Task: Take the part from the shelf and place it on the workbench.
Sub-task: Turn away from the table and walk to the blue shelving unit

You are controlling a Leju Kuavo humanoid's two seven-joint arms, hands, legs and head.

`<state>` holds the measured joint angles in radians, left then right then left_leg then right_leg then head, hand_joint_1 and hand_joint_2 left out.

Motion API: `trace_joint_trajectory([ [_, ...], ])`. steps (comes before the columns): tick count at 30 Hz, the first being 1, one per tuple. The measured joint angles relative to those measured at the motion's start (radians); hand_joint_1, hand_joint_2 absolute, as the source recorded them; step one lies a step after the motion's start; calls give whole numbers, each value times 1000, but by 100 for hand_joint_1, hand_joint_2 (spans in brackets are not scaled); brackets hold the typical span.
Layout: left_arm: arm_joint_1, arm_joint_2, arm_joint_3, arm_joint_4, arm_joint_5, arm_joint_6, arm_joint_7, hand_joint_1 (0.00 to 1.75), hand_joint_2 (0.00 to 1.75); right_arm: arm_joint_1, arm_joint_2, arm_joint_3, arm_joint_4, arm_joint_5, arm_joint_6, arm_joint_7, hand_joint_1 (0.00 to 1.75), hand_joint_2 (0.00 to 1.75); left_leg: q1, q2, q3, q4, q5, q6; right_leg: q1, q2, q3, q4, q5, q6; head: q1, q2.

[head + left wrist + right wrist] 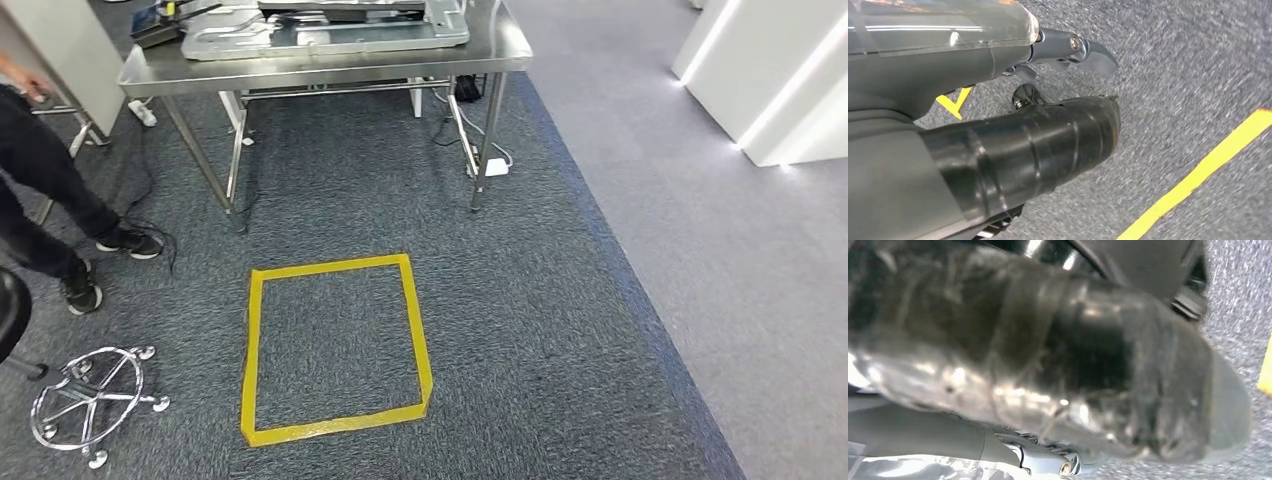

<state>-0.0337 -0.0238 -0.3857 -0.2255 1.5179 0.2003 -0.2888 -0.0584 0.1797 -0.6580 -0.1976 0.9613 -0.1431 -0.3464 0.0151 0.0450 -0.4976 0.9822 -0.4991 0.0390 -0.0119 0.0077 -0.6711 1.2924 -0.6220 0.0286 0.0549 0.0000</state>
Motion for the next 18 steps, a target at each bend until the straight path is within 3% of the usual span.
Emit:
trace_joint_trajectory([
  [1, 0, 0, 0, 0, 0, 0, 0, 0, 0, 1, 0, 0, 0, 0, 0, 0, 0, 0, 0, 11, -1, 2, -1, -1, -3, -3, 9, -13, 18, 2, 0, 0],
  [2, -1, 0, 0, 0, 0, 0, 0, 0, 0, 2, -1, 0, 0, 0, 0, 0, 0, 0, 1, 20, -1, 4, -3, -3, -5, -9, 37, -66, 51, 3, 0, 0],
  [4, -2, -1, 0, 0, 0, 0, 1, 0, 0, 2, -1, 0, 0, 0, 0, 0, 0, 0, -1, 37, 4, 8, -7, -11, -5, -37, 112, -211, 108, 0, 0, 0],
  [6, -5, 0, 1, 0, 0, 0, 1, 0, 0, 1, -2, 0, 0, 1, 0, 0, 0, 0, -4, 49, 8, 10, -10, -22, 1, -52, 143, -281, 123, -10, 0, 0],
  [8, -9, 0, 1, 0, 0, 0, 1, 0, 0, 3, -2, 0, 0, 1, 0, 0, 0, 0, -5, 61, 11, 8, -11, -33, 5, -38, 139, -281, 126, -22, 0, 0],
  [9, -11, 0, 1, 0, 0, 0, 1, 0, 0, 4, -2, 0, 0, 1, 0, 0, 0, 0, -3, 57, 11, 12, -16, -39, 3, -31, 139, -284, 129, -28, 0, 0],
  [11, -10, 0, 2, 0, 0, 0, 1, 0, 0, 4, -2, 0, 0, 1, 1, 0, 0, 0, 1, 20, -12, 67, -58, -46, -1, -14, 137, -290, 138, -43, -1, 0],
  [13, -5, 0, 2, 0, 0, 0, 3, 0, 0, 2, -2, 0, 0, 1, 2, 0, 0, 0, 3, -24, -74, 200, -129, -50, -1, 5, 131, -291, 144, -53, -2, 0],
  [15, -2, 0, 2, 0, 0, 0, 4, 0, 0, 2, -2, 0, 0, 1, 4, 0, 0, 0, 3, -36, -126, 306, -159, -50, 2, 28, 128, -289, 146, -55, -2, 0],
  [16, -2, 0, 2, 0, 0, 0, 4, 0, 0, 3, -2, 0, 0, 1, 5, 0, 0, 0, 3, -38, -129, 307, -143, -49, 3, 41, 128, -288, 146, -56, -2, 0],
  [18, 0, 1, 3, 0, 0, 0, 4, 0, 0, 4, -2, 0, 0, 1, 8, 0, 0, 0, 3, -54, -85, 197, -66, -43, 3, 68, 127, -282, 145, -53, -2, 0],
])
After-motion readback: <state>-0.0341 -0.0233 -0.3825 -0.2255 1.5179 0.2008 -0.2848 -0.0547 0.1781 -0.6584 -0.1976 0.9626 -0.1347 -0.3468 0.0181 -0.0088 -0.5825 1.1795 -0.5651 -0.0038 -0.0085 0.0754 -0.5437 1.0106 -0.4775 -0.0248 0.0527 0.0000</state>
